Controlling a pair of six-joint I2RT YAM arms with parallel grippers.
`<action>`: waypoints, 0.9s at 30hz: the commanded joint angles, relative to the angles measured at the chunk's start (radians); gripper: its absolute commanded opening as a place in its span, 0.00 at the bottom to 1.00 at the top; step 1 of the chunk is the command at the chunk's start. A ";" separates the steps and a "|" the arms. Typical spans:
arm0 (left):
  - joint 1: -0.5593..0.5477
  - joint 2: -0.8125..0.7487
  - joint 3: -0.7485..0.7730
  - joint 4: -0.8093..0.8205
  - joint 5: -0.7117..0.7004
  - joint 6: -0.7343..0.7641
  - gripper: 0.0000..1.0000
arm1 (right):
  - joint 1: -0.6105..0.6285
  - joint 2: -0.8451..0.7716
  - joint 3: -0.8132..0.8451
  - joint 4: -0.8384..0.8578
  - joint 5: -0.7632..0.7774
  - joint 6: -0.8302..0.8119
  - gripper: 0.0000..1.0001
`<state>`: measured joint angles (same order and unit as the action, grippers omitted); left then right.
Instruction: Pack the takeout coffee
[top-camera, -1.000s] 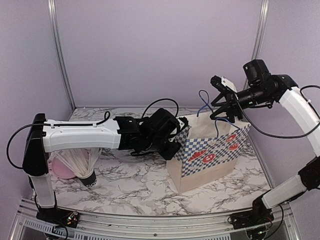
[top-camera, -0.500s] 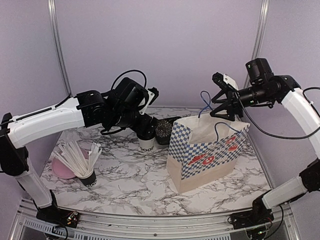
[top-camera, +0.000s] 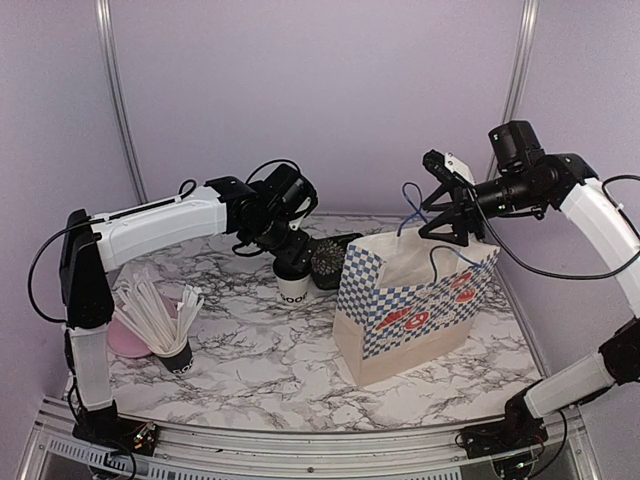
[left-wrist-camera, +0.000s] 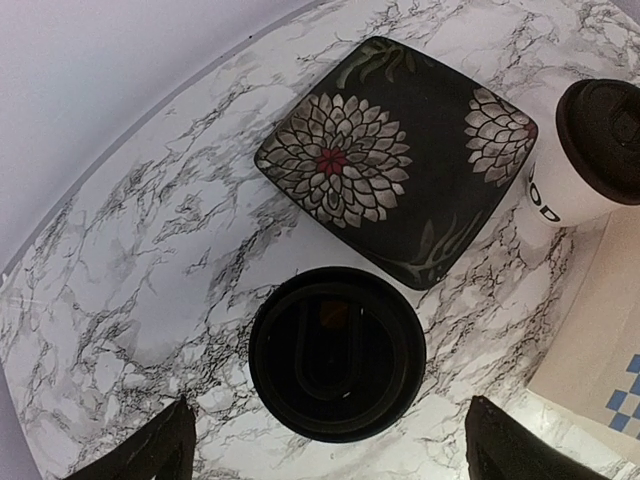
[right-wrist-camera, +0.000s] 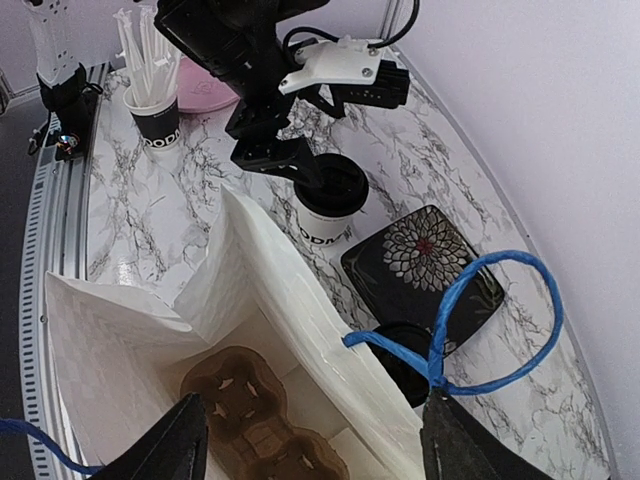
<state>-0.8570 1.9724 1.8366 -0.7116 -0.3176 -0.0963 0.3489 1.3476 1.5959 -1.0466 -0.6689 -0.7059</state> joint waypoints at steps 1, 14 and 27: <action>0.024 0.060 0.084 -0.079 0.060 -0.002 0.94 | -0.009 -0.022 0.003 0.021 -0.011 0.016 0.71; 0.055 0.173 0.188 -0.194 0.103 0.002 0.83 | -0.008 -0.021 0.006 0.022 -0.006 0.013 0.71; 0.059 0.251 0.284 -0.249 0.129 0.020 0.77 | -0.008 -0.025 -0.011 0.022 -0.009 0.012 0.71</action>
<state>-0.8040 2.1925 2.0720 -0.9077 -0.2081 -0.0853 0.3489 1.3476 1.5913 -1.0458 -0.6689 -0.7059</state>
